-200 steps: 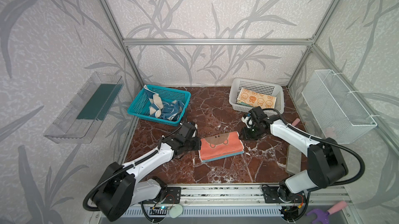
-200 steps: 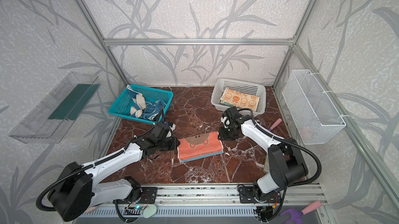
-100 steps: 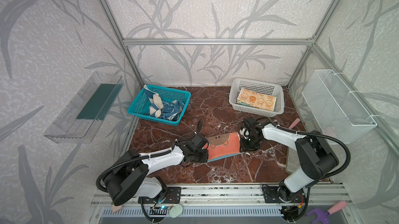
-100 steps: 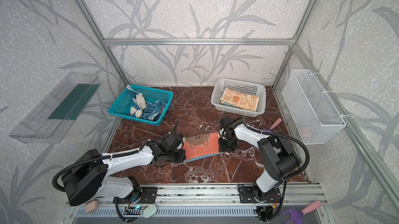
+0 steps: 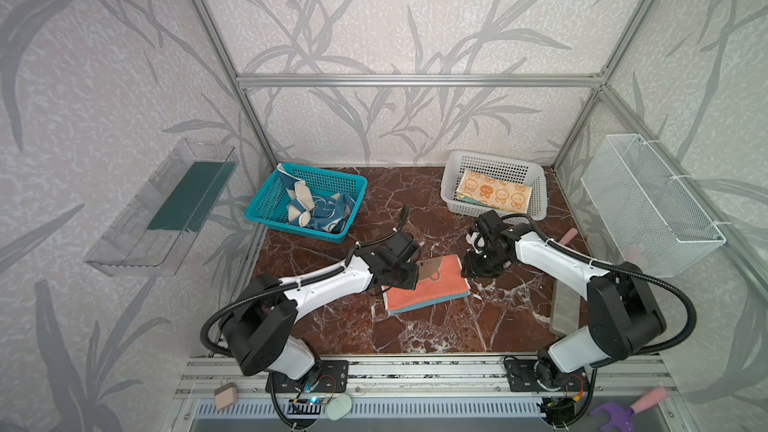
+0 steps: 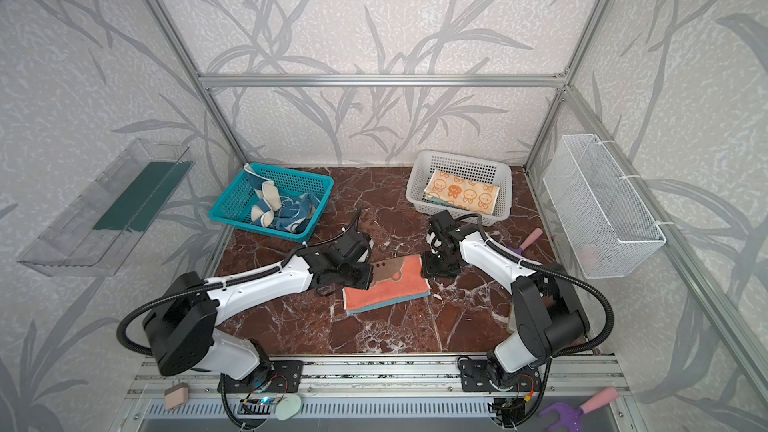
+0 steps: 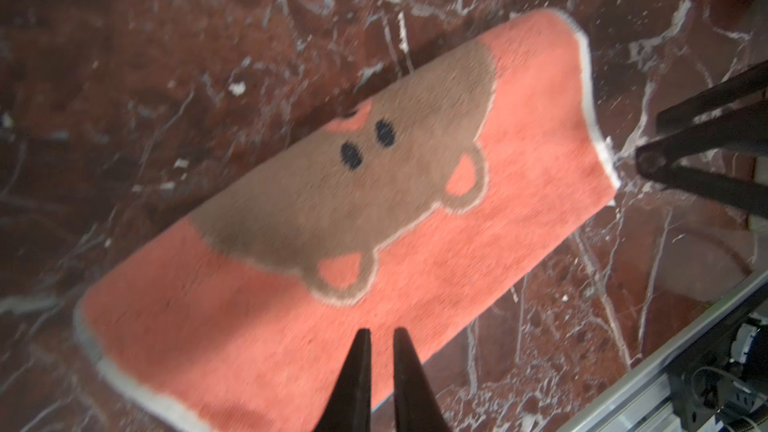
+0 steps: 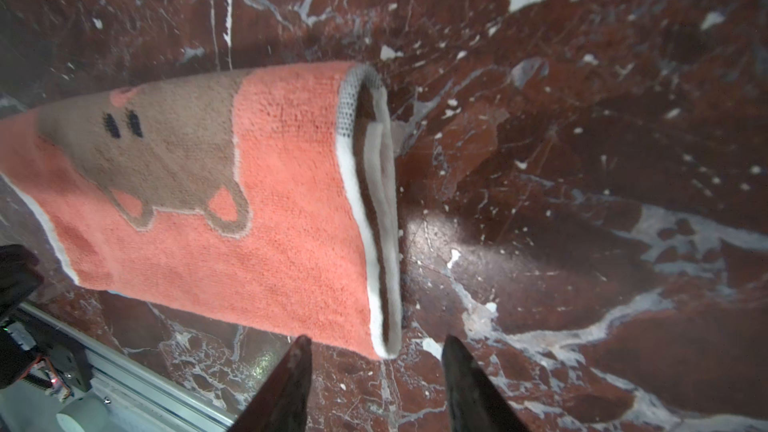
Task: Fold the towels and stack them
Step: 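Release the towel and reposition both grippers at its folded edges, then grasp the folded pink towel with the right gripper and lift it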
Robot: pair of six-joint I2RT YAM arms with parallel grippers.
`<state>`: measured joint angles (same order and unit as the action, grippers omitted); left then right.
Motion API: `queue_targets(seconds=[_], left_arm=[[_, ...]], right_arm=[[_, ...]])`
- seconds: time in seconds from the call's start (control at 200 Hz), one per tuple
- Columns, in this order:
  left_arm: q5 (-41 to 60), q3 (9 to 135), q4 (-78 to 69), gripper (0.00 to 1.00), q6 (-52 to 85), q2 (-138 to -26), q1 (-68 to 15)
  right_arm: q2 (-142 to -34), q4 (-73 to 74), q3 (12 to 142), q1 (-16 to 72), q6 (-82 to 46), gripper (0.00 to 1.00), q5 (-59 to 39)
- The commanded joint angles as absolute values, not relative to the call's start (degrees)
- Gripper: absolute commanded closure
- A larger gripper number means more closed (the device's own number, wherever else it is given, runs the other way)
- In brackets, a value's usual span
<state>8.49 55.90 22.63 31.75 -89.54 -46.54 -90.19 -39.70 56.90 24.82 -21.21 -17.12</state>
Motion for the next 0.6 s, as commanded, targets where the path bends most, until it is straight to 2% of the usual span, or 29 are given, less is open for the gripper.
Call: queue_targets(seconds=[0.0,0.175,0.42,0.49,0.595], left_arm=[[11.33,61.62,21.27,0.86,29.68,-95.79,-48.36],[14.07,67.40,20.13,0.86,30.15,-104.39,-51.06],[16.34,62.30,16.66,0.86,33.50,-109.04,-51.06],[16.61,60.48,15.41,0.85,34.34,-108.66,-51.03],[16.44,58.83,14.51,0.85,34.85,-107.72,-50.90]], right_arm=[[-94.80,-39.55,59.02,24.54,-22.21,0.45,-20.54],[-99.28,-37.36,59.75,24.57,-23.77,0.42,-20.55],[-104.70,-34.35,59.48,25.69,-25.88,0.42,-23.24],[-105.64,-34.05,59.49,26.19,-26.40,0.46,-23.68],[-106.20,-33.06,59.95,26.69,-27.65,0.60,-24.26]])
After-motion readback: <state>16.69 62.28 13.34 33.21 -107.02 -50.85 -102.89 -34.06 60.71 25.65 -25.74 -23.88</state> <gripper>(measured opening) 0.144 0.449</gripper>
